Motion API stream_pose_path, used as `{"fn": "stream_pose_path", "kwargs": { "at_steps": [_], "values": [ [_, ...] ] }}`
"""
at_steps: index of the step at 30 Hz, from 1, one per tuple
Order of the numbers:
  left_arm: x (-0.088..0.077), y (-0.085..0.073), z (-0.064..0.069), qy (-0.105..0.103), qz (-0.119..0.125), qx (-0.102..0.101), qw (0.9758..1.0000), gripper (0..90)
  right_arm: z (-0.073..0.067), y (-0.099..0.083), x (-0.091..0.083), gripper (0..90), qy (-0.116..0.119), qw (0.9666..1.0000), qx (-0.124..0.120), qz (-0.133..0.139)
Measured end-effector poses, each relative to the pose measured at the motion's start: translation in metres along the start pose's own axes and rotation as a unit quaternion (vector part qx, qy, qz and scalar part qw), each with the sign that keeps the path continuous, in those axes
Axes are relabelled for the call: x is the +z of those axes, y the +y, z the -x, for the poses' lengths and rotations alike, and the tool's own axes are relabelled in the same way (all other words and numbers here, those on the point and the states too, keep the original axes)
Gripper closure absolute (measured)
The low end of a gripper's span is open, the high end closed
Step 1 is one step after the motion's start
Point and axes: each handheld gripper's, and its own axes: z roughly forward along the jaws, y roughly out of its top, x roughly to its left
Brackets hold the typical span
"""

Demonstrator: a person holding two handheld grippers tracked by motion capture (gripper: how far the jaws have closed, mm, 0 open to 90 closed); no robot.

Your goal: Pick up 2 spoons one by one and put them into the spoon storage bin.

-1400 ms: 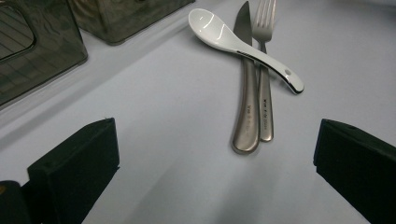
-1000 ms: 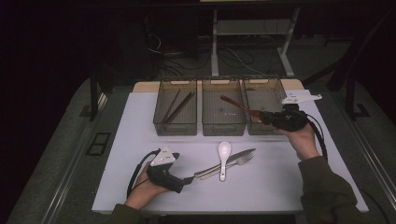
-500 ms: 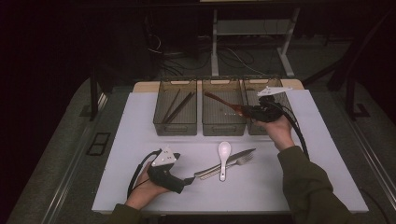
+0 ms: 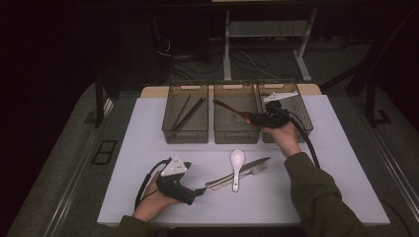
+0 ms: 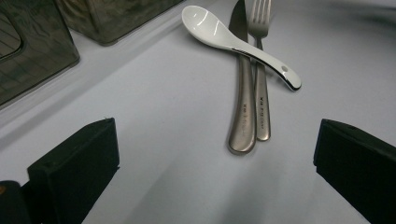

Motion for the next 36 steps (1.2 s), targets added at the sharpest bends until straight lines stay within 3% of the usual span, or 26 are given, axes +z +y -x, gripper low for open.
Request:
{"fn": "stream_pose_path", "kwargs": {
  "at_steps": [2, 5, 8, 17, 28, 36],
  "values": [
    [0.000, 0.000, 0.000, 0.000, -0.001, 0.000, 1.0000, 0.0, -0.001, -0.001, 0.002, 81.0, 0.003, 1.0000, -0.001, -0.004],
    [0.000, 0.000, 0.000, 0.000, 0.000, 0.001, 1.0000, 0.0, -0.003, -0.001, 0.004, 70.2, 0.012, 0.9999, 0.004, -0.002],
    [0.000, 0.000, 0.000, 0.000, -0.001, 0.002, 1.0000, 0.0, -0.005, -0.002, 0.005, 62.3, 0.004, 1.0000, -0.003, -0.001],
    [0.000, 0.000, 0.000, 0.000, -0.001, 0.002, 1.0000, 0.0, -0.004, -0.003, -0.006, 55.3, 0.017, 0.9997, 0.002, 0.016],
    [0.000, 0.000, 0.000, 0.000, -0.003, 0.004, 1.0000, 0.0, -0.006, -0.013, -0.029, 53.4, 0.024, 0.9993, -0.011, 0.027],
    [-0.001, 0.001, 0.000, 0.001, -0.002, 0.004, 1.0000, 0.0, -0.010, -0.024, -0.039, 61.4, 0.041, 0.9987, -0.023, 0.017]
  ]
}}
